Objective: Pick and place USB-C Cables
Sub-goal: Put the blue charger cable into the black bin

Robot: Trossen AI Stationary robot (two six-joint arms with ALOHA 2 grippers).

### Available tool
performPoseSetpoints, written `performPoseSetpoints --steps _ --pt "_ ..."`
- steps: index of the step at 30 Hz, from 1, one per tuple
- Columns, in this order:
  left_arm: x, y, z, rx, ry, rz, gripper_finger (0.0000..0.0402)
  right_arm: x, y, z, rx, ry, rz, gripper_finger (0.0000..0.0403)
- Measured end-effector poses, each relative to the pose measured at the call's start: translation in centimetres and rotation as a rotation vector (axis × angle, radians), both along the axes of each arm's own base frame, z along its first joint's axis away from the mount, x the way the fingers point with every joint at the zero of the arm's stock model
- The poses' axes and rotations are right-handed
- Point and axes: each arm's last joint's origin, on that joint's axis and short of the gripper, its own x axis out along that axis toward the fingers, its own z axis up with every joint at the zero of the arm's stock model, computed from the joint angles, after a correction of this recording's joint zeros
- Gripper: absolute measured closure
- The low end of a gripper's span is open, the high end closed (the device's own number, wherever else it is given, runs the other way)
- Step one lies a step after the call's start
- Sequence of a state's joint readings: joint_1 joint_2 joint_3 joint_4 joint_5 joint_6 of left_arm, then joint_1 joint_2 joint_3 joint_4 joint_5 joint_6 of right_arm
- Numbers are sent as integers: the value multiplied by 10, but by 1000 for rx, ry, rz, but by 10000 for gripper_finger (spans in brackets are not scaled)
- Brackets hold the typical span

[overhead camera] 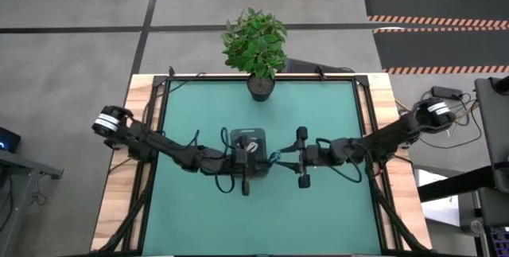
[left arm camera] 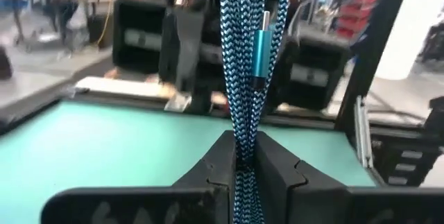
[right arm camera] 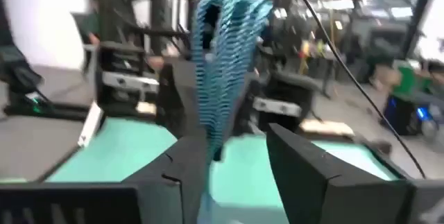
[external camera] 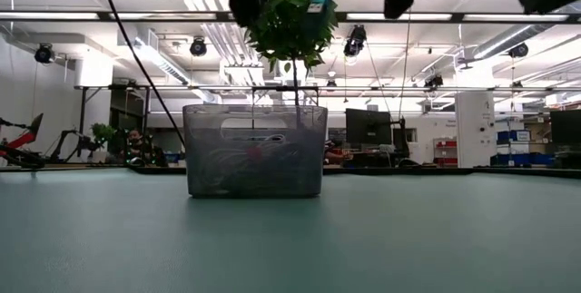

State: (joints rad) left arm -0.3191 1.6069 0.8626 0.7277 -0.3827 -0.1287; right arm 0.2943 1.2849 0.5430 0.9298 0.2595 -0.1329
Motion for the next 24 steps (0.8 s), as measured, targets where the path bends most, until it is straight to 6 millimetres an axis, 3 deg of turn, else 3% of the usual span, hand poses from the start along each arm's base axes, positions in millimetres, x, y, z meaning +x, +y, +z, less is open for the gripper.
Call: performPoseSetpoints --steps 7,16,24 --pt "-9 8 6 -49 233 133 383 -31 -12 16 55 187 -92 246" --pt "-14 16 31 -115 516 267 383 -75 -28 28 135 325 -223 258" --pt "-14 32 54 -235 681 396 383 -91 -33 27 132 399 -234 257"
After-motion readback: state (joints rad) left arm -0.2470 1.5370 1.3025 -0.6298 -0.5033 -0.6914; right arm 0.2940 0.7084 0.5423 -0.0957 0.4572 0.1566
